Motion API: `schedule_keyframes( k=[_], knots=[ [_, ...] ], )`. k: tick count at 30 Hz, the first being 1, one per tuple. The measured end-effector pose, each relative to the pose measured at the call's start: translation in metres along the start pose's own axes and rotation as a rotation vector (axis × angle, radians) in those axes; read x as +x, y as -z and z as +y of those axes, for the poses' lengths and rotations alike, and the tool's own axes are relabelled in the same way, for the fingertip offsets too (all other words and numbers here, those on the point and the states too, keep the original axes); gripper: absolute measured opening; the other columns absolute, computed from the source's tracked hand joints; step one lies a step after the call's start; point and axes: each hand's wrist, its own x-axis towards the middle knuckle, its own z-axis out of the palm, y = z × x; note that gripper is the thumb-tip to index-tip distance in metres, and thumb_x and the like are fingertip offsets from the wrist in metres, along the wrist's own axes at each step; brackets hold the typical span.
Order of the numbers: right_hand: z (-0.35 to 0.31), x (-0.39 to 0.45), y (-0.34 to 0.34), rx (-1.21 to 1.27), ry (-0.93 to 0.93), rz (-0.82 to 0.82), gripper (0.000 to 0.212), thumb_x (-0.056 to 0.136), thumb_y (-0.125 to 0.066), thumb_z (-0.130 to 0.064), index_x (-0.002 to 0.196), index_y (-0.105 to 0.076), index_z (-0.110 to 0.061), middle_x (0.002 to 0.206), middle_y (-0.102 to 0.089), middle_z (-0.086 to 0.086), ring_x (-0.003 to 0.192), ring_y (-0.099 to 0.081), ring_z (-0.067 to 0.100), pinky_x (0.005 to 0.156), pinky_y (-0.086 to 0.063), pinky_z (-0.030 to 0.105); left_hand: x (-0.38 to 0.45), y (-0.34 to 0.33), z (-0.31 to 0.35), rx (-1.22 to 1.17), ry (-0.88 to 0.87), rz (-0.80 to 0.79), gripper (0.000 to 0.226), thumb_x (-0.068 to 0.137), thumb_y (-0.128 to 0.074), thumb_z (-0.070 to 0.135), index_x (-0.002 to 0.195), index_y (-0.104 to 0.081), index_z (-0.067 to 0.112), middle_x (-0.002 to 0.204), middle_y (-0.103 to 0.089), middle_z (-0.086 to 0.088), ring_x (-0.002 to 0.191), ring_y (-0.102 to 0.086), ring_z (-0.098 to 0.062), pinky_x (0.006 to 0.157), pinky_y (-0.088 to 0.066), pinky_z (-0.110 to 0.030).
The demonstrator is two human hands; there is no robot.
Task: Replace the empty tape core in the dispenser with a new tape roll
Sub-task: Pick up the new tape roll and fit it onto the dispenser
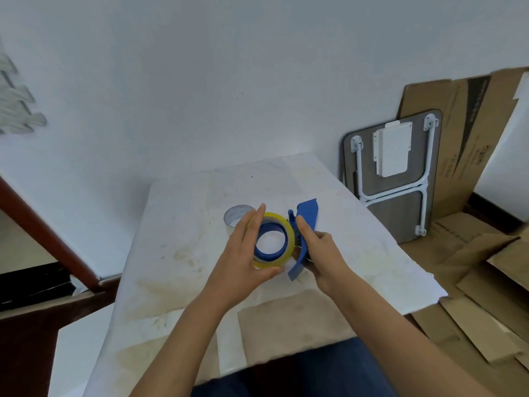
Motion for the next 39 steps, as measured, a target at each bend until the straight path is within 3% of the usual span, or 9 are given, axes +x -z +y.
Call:
schedule_keyframes(
  k=[5,10,13,22,27,29,32,35,39],
  knots=[
    [0.006,0.002,-0.001,-0.003,0.013,0.007,0.116,0.036,-0.073,-0.083,0.125,-0.053,-0.010,0.114,-0.067,0.017,0.101,-0.069,0.030,0.081,-0.060,0.039,-0.001,-0.002,-0.003,0.064,-0.023,-0.003,0.109,0.078,-0.080,0.038,0.155,-0.003,0.043,0.163,-0.018,0.012,0.146,-0.029,-0.008,0.112,-0.042,-0.030],
    [0.010,-0.001,-0.001,-0.026,0.025,-0.035,0.077,0.066,-0.076,-0.061,0.118,-0.045,-0.015,0.113,-0.064,0.012,0.103,-0.067,0.028,0.093,-0.055,0.048,0.000,0.001,-0.008,0.096,-0.012,-0.062,0.111,0.076,-0.081,0.038,0.154,-0.002,0.045,0.161,-0.023,0.012,0.142,-0.034,-0.009,0.109,-0.043,-0.027],
    [0.009,-0.001,-0.002,-0.029,0.023,-0.068,0.076,0.070,-0.074,-0.060,0.123,-0.046,-0.013,0.113,-0.065,0.012,0.101,-0.067,0.026,0.092,-0.056,0.046,0.001,0.003,-0.010,-0.005,0.051,-0.104,0.110,0.075,-0.082,0.035,0.156,-0.007,0.040,0.158,-0.029,0.014,0.140,-0.037,-0.008,0.112,-0.041,-0.029],
    [0.004,-0.003,0.005,0.094,0.055,-0.161,0.064,0.080,-0.071,-0.048,0.127,-0.045,-0.014,0.107,-0.069,0.011,0.090,-0.069,0.023,0.085,-0.059,0.040,0.001,-0.010,-0.011,-0.016,0.093,-0.087,0.111,0.074,-0.079,0.048,0.156,-0.005,0.039,0.159,-0.019,0.013,0.143,-0.027,-0.009,0.116,-0.037,-0.035],
    [0.003,-0.002,0.019,0.154,0.057,-0.191,0.066,0.079,-0.070,-0.051,0.129,-0.054,-0.011,0.103,-0.070,0.010,0.083,-0.067,0.022,0.078,-0.058,0.037,0.010,0.011,0.001,-0.417,0.321,-0.210,0.088,0.084,-0.068,0.055,0.151,-0.012,0.055,0.147,-0.037,0.023,0.129,-0.048,-0.004,0.098,-0.041,-0.025],
    [0.001,-0.001,0.025,0.192,0.069,-0.241,0.065,0.075,-0.070,-0.052,0.123,-0.061,-0.008,0.102,-0.070,0.010,0.086,-0.066,0.022,0.086,-0.055,0.039,0.011,0.019,-0.003,-0.580,0.425,-0.189,0.080,0.087,-0.069,0.046,0.153,-0.024,0.043,0.147,-0.047,0.015,0.125,-0.054,-0.006,0.098,-0.042,-0.025],
    [-0.002,-0.005,0.032,0.274,0.044,-0.327,0.047,0.076,-0.068,-0.047,0.109,-0.071,-0.014,0.096,-0.072,0.009,0.087,-0.067,0.022,0.093,-0.052,0.039,0.006,0.021,-0.003,-0.777,0.509,-0.333,0.074,0.083,-0.070,0.051,0.146,-0.046,0.023,0.136,-0.065,0.002,0.122,-0.062,-0.015,0.108,-0.045,-0.033],
    [-0.002,-0.009,0.029,0.252,0.022,-0.377,0.052,0.075,-0.068,-0.051,0.114,-0.071,-0.016,0.108,-0.071,0.015,0.100,-0.065,0.029,0.101,-0.049,0.048,0.004,0.016,0.009,-0.932,0.477,-0.395,0.049,0.086,-0.062,0.039,0.128,-0.063,0.014,0.120,-0.074,-0.006,0.112,-0.070,-0.021,0.097,-0.055,-0.033],
    [0.000,-0.012,0.024,0.263,0.050,-0.398,0.056,0.075,-0.065,-0.055,0.120,-0.069,-0.020,0.127,-0.066,0.019,0.118,-0.061,0.039,0.107,-0.044,0.055,0.006,0.011,0.020,-1.033,0.411,-0.360,0.031,0.083,-0.065,0.025,0.107,-0.068,0.005,0.089,-0.073,-0.006,0.083,-0.069,-0.015,0.078,-0.058,-0.025]
  ],
)
